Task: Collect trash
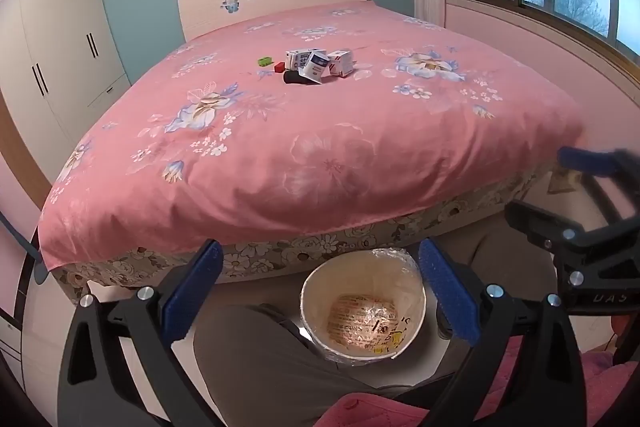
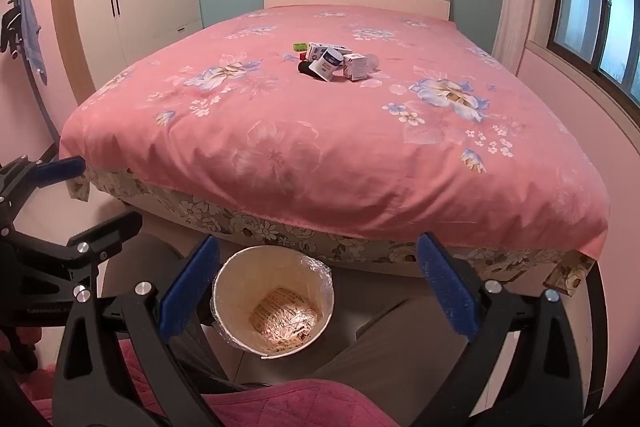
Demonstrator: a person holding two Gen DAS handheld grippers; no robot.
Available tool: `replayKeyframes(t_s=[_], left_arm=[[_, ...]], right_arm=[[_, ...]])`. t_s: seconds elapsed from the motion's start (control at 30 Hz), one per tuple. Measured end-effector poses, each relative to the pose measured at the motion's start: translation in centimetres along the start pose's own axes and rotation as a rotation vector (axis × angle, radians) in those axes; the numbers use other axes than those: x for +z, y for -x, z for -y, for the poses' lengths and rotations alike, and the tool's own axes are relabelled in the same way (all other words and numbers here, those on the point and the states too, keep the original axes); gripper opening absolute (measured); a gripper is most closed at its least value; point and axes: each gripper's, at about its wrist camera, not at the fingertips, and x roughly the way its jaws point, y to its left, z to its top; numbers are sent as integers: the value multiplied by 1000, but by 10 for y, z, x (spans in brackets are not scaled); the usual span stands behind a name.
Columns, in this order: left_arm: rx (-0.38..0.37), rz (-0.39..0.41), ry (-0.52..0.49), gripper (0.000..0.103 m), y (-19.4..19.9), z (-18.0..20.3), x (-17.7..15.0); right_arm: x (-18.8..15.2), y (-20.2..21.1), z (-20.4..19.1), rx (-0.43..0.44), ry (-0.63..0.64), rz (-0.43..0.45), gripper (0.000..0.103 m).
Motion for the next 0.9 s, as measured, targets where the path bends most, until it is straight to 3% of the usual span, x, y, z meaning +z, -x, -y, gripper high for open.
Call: replayKeyframes(t_s=[0.9], left_arm=[[3, 6, 14, 100, 3, -7, 2]], right_arm=[[-1, 4, -3, -9, 12, 12, 96]])
